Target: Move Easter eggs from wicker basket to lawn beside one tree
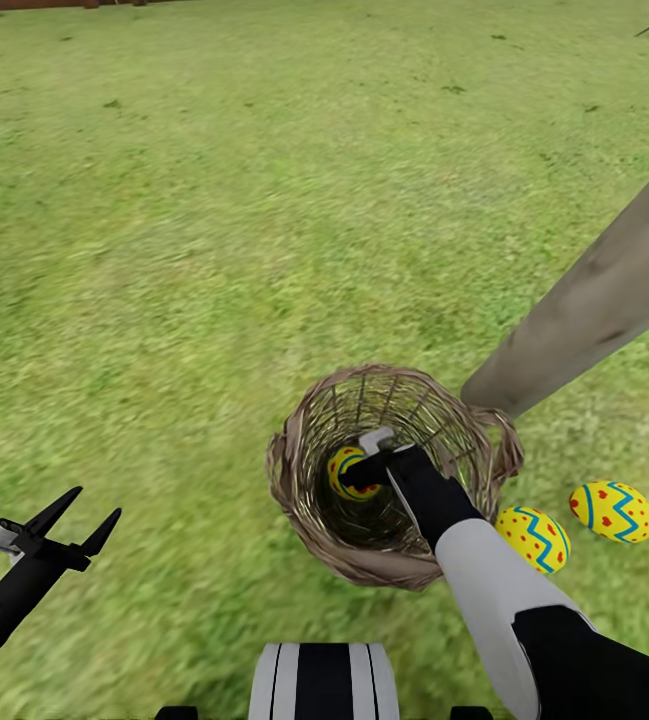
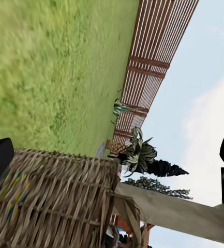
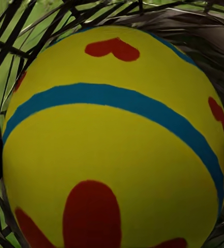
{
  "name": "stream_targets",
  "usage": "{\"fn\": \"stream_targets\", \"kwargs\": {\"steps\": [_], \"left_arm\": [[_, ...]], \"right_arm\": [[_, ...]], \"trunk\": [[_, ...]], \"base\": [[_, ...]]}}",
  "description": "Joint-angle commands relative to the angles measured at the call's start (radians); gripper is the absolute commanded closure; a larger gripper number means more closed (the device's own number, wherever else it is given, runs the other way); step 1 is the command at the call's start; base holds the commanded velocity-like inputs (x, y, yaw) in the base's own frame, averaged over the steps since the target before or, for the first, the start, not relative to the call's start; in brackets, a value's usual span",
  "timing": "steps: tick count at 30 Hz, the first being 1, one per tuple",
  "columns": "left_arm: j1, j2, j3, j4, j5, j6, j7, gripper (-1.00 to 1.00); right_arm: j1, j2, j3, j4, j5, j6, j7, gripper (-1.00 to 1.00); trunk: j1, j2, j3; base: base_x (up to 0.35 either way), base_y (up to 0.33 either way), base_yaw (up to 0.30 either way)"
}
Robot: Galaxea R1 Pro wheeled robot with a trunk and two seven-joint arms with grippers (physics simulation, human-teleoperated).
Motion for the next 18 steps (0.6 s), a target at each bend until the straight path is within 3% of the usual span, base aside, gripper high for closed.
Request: {"fn": "stream_targets", "kwargs": {"steps": [1,2,3,18], "left_arm": [[0.000,0.000,0.001,0.000,0.000,0.004,-0.002,-1.00],[0.000,0.000,0.001,0.000,0.000,0.004,-0.002,-1.00],[0.000,0.000,0.001,0.000,0.000,0.004,-0.002,-1.00],[0.000,0.000,0.003,0.000,0.000,0.004,-0.003,-1.00]], "right_arm": [[0.000,0.000,0.000,0.045,0.023,0.001,0.004,-1.00],[0.000,0.000,0.000,0.045,0.023,0.001,0.004,-1.00],[0.000,0.000,0.000,0.045,0.023,0.001,0.004,1.00],[0.000,0.000,-0.001,0.045,0.023,0.002,0.005,1.00]], "trunk": [[0.000,0.000,-0.001],[0.001,0.000,-0.005],[0.001,0.000,-0.005],[0.001,-0.001,-0.009]], "base": [[0.000,0.000,0.000],[0.000,0.000,0.000],[0.000,0.000,0.000],[0.000,0.000,0.000]]}}
